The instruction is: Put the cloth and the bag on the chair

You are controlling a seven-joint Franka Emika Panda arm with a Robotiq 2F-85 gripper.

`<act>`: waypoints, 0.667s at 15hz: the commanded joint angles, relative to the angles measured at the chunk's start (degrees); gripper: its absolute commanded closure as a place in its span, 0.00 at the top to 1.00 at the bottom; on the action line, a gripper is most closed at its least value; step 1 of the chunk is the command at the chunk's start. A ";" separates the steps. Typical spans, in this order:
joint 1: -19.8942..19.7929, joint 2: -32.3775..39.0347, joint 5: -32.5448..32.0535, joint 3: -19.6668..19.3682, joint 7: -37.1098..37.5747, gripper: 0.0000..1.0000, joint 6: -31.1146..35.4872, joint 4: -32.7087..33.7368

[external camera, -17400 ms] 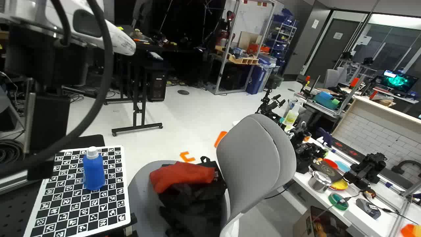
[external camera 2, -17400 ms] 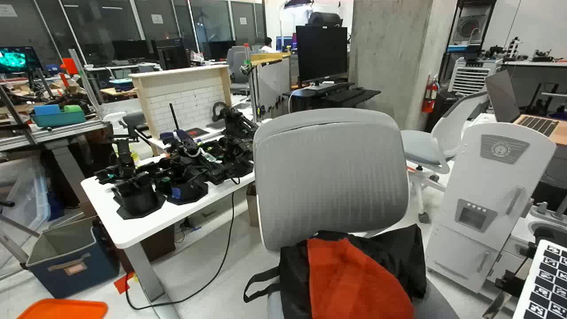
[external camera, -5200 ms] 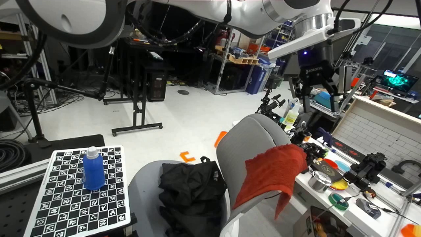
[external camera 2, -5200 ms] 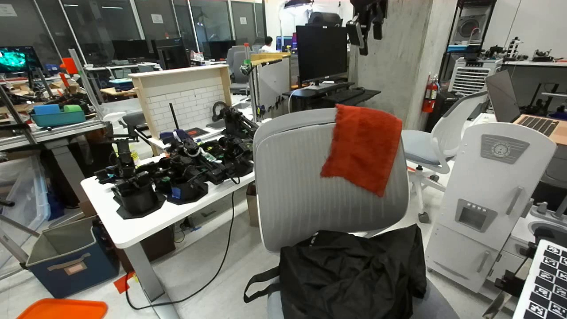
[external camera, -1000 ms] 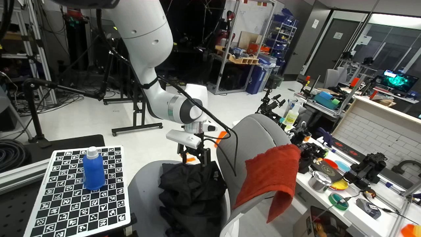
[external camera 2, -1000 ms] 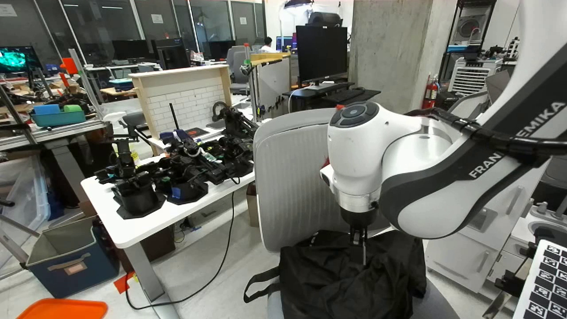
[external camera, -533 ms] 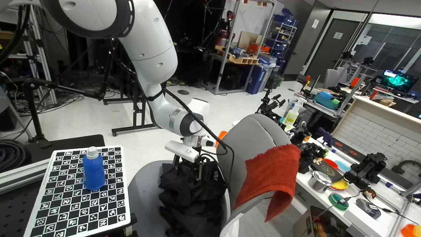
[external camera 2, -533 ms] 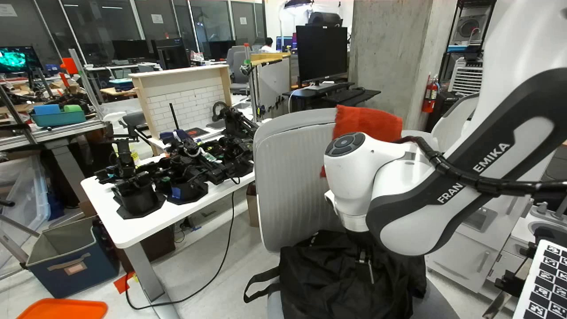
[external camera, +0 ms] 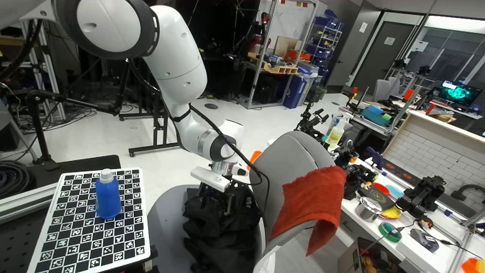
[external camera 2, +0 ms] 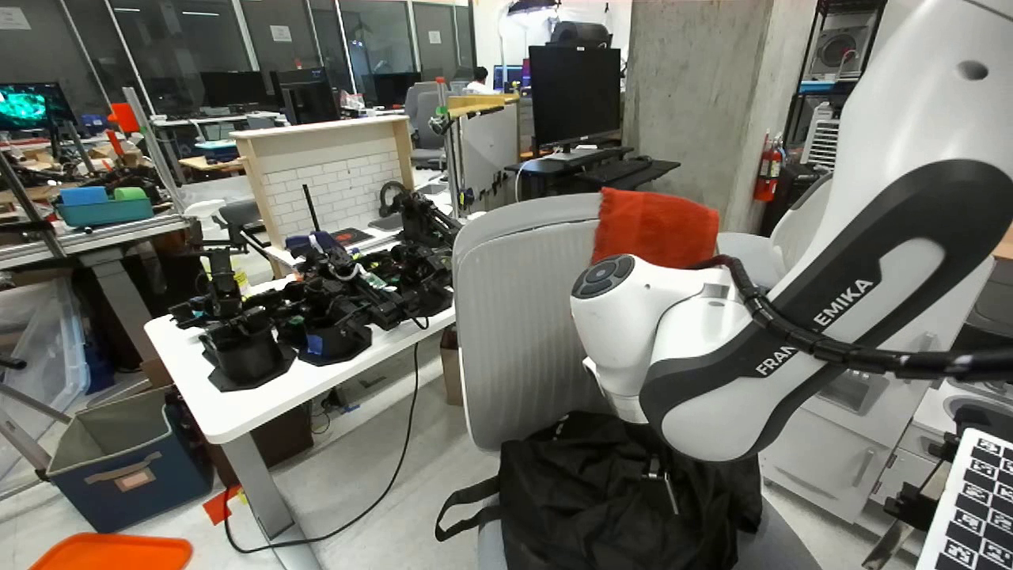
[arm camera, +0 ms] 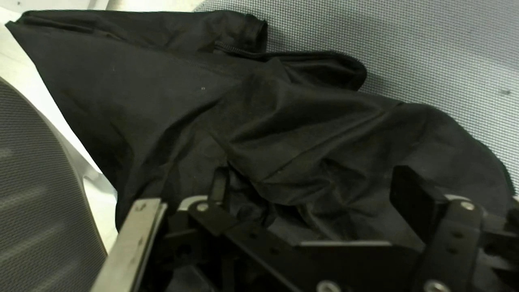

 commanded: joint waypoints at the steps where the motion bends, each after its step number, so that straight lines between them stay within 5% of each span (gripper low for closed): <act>1: -1.36 2.93 1.15 0.91 -2.64 1.00 -4.43 4.92; 5: -1.83 6.14 1.19 0.94 -3.45 1.00 -7.17 8.75; 6: -1.95 6.90 1.26 0.97 -3.62 0.75 -7.67 9.69; 10: -1.83 9.06 1.21 0.93 -3.80 0.51 -9.53 12.56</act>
